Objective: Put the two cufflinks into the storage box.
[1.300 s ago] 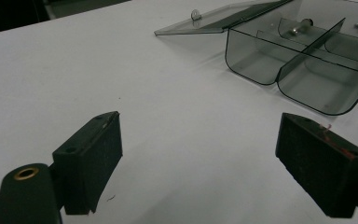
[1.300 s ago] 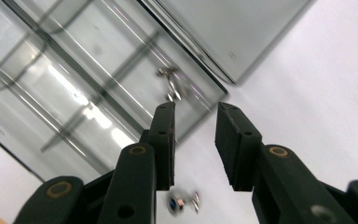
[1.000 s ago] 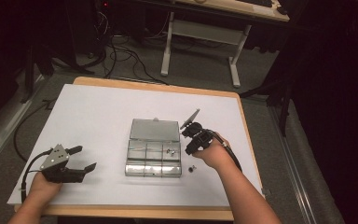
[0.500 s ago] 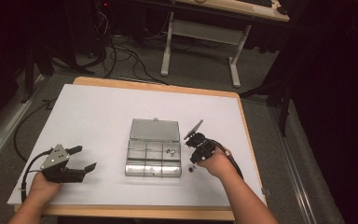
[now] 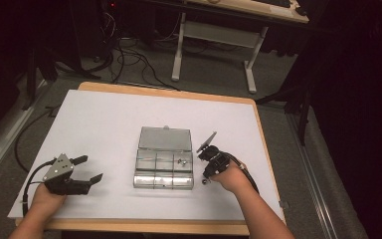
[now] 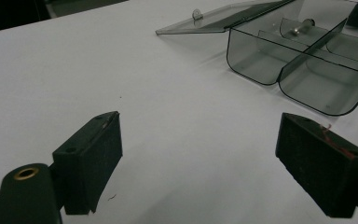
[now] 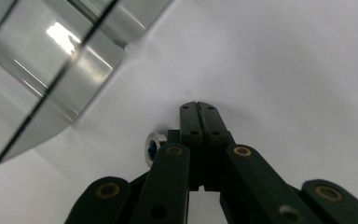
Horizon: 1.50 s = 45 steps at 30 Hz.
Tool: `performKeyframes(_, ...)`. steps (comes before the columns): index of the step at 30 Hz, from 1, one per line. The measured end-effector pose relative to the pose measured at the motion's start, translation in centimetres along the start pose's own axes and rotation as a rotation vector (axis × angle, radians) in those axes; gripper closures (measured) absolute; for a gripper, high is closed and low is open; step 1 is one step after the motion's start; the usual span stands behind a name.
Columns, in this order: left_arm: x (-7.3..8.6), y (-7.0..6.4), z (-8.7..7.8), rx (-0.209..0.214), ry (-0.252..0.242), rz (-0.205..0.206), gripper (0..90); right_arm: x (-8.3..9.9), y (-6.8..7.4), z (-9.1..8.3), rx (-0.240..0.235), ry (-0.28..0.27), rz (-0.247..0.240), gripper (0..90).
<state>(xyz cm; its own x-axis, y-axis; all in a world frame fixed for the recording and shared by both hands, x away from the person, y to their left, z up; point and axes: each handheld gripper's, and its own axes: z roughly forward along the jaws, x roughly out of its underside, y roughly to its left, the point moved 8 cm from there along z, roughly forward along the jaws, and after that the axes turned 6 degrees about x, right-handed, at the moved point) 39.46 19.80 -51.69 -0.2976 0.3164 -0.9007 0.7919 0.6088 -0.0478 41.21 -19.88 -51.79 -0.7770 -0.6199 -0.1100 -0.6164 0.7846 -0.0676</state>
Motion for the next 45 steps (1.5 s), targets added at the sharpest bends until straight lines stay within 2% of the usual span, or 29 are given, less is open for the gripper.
performKeyframes(3,0.0,0.0,0.0,-0.001,-0.001,-0.001,14.9,0.5,-0.1,0.0,-0.004,0.006,0.016,90.0)
performKeyframes(4,0.0,0.0,0.0,0.0,0.0,-0.001,14.9,0.7,-0.2,0.0,-0.003,0.007,0.002,90.0)
performKeyframes(5,0.0,0.0,0.0,-0.001,0.002,0.0,14.9,1.0,0.2,-0.3,-0.005,0.027,0.063,90.0)
performKeyframes(6,0.0,0.0,0.0,-0.001,0.002,0.0,14.9,1.0,0.2,-0.3,-0.005,0.027,0.063,90.0)
performKeyframes(7,0.0,0.0,0.0,-0.001,0.002,0.0,14.9,0.9,-0.2,-0.2,-0.004,0.004,0.014,90.0)
performKeyframes(8,0.0,0.0,0.0,-0.001,0.001,0.0,14.9,1.0,-0.4,-0.2,-0.003,-0.004,0.003,90.0)
performKeyframes(9,0.0,0.0,0.0,-0.001,0.002,0.0,14.9,1.2,-0.2,-0.3,-0.001,0.006,0.032,90.0)
performKeyframes(11,0.0,0.0,0.0,0.0,0.003,0.001,14.9,1.3,-0.3,-0.3,0.0,0.002,0.018,89.9)
performKeyframes(13,0.0,0.0,0.0,0.0,0.003,0.0,14.9,1.8,-0.4,-0.4,-0.001,0.004,0.035,89.9)
performKeyframes(20,0.0,-0.1,0.0,-0.007,0.004,0.006,14.9,2.1,-0.5,-0.4,-0.005,-0.002,0.019,90.0)
performKeyframes(21,0.0,-0.1,0.0,-0.005,0.001,0.001,14.9,2.3,-0.4,-0.5,-0.004,0.003,0.04,90.0)
performKeyframes(23,0.0,0.0,0.0,-0.006,0.001,0.002,14.9,2.2,-0.4,-0.5,-0.007,-0.007,0.041,90.0)
performKeyframes(24,0.0,-0.1,0.0,-0.004,-0.001,0.002,14.9,2.4,-0.3,-0.6,-0.007,0.005,0.061,90.0)
performKeyframes(25,0.0,-0.1,0.0,-0.004,-0.002,0.004,14.9,2.3,-0.4,-0.5,-0.008,-0.011,0.031,90.0)
performKeyframes(30,0.0,0.0,0.0,-0.003,-0.002,0.004,14.9,2.6,-0.1,-0.3,-0.013,-0.002,0.041,90.0)
performKeyframes(33,0.0,0.0,0.0,-0.002,0.0,0.004,14.9,2.6,-0.1,-0.3,-0.011,-0.011,0.024,90.0)
performKeyframes(39,0.0,-0.1,0.0,0.002,0.001,0.002,14.9,3.0,-0.4,-0.8,0.001,-0.007,0.046,89.7)
performKeyframes(40,0.0,-0.1,0.0,0.002,0.001,0.0,14.9,3.0,-0.5,-0.8,0.005,-0.018,0.035,89.3)
performKeyframes(43,0.0,-0.1,0.0,-0.002,0.002,0.006,14.9,3.2,-0.8,-1.0,0.008,-0.018,0.039,88.2)
performKeyframes(44,0.0,-0.1,0.0,-0.002,0.002,0.004,14.9,3.3,-0.8,-1.1,0.014,-0.02,0.056,87.6)
performKeyframes(45,0.0,-0.1,0.0,-0.001,0.002,0.004,14.9,3.3,-0.9,-1.2,0.016,-0.024,0.047,86.8)
